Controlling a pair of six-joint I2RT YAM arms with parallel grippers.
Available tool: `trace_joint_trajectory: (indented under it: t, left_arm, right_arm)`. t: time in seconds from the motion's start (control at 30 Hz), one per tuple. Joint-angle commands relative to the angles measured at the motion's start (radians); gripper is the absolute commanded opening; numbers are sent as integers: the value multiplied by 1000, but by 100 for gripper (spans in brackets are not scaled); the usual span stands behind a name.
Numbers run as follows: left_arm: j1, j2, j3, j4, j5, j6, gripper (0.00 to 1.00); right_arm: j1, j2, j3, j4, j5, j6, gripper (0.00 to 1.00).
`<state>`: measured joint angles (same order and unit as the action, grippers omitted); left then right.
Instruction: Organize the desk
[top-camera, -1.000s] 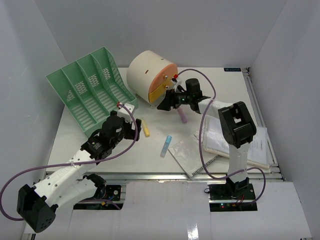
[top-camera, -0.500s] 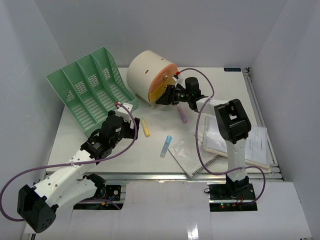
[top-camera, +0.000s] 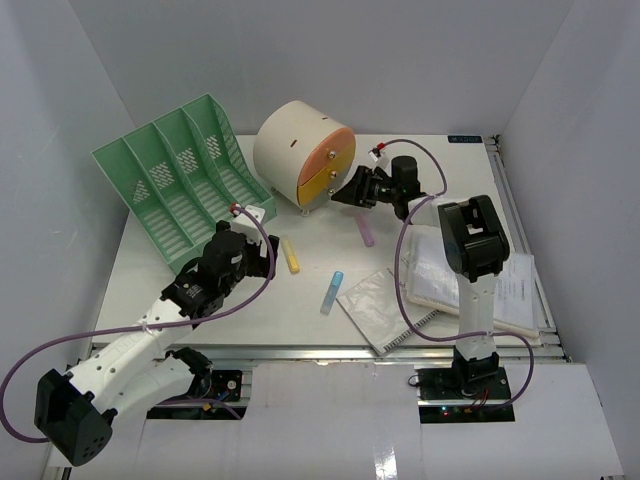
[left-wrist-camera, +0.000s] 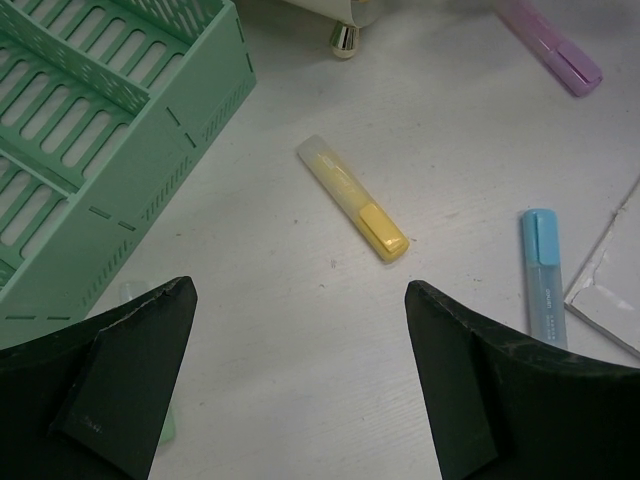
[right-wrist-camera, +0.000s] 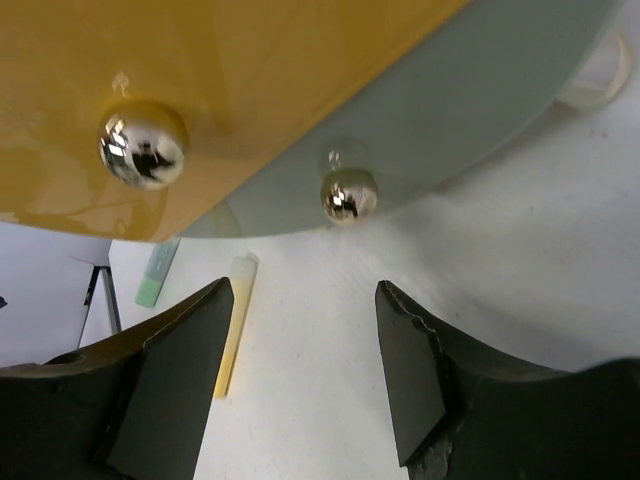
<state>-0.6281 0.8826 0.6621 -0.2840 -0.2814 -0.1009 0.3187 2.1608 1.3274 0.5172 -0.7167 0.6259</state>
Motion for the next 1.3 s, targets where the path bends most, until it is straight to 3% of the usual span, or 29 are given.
trace_joint_trajectory:
  t: [0.0,0.27,0.53,0.73,0.93,1.13,1.27]
  left_arm:
    - [14,3,-7,6,-25,7,97]
    - [27,11,-9,9,-20,13,97]
    - [33,13,-9,11,-13,17,97]
    - [33,7,-9,12,-6,17,97]
    - [34,-17,-9,12,9,14,97]
    - [33,-39,-7,12,30,9,96]
    - [34,-39,-9,14,57,7,97]
  right_arm:
    - [2,74,104,61,-30,36,64]
    - [-9,191,237,65,-43,87,59]
    - [-16,232,278,96,-58,115,43]
    - [-36,185,173,140,-75,115,20]
    - [-85,11,-70,155,-95,41,12]
    - [-116,-115,-229,155,-104,-3,13]
    - [-116,-138,-230,106,-111,-51,45]
